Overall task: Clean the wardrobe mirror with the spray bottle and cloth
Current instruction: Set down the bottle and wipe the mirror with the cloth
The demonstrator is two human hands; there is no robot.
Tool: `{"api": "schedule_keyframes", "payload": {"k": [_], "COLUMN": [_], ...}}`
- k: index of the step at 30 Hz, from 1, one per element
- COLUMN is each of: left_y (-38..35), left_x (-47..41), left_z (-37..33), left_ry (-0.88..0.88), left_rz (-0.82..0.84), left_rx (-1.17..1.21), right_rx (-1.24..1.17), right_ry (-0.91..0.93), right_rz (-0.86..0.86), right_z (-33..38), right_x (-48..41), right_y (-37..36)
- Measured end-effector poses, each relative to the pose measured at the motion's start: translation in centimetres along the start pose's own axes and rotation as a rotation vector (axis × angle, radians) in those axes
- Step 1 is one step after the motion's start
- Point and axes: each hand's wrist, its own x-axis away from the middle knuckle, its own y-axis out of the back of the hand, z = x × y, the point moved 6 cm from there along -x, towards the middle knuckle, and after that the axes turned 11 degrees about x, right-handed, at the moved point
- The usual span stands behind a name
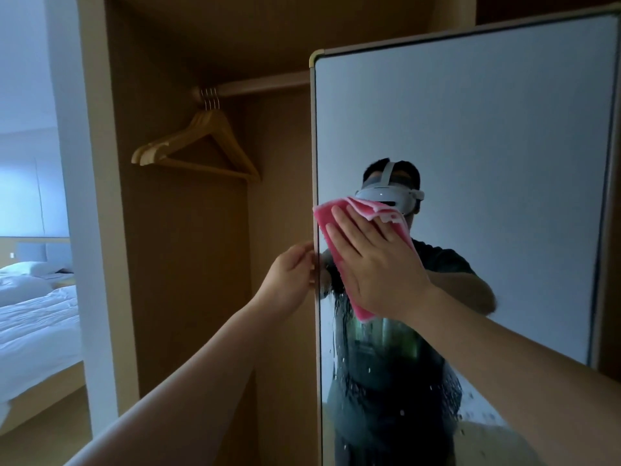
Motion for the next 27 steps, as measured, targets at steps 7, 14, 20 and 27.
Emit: {"api": "schedule_keyframes", "payload": {"k": [7,14,20,27], "left_y": [0.1,0.1,0.0,-0.2], "left_x": [3.5,7.4,8.6,9.1], "left_z": [5.4,11.5,12.8,12.6], "left_ry": [0.13,0.226,0.226,0.171], "left_rz": [0.066,0.106,0.136,0.141], "left_rx": [-0.043,-0.146,-0.152,-0.18], "right_rx": [-0.033,0.019,0.045,0.053], "right_ry": [0.004,0.009,-0.015,-0.053], "right_rz": [-0.035,-0.07,-0.052,-0.058], "right_z": [-0.4,-0.6,-0.4,0.0], "right_x": [0.1,-0.1,-0.4,-0.6], "right_y": [0.3,0.6,0.6,0.1]}}
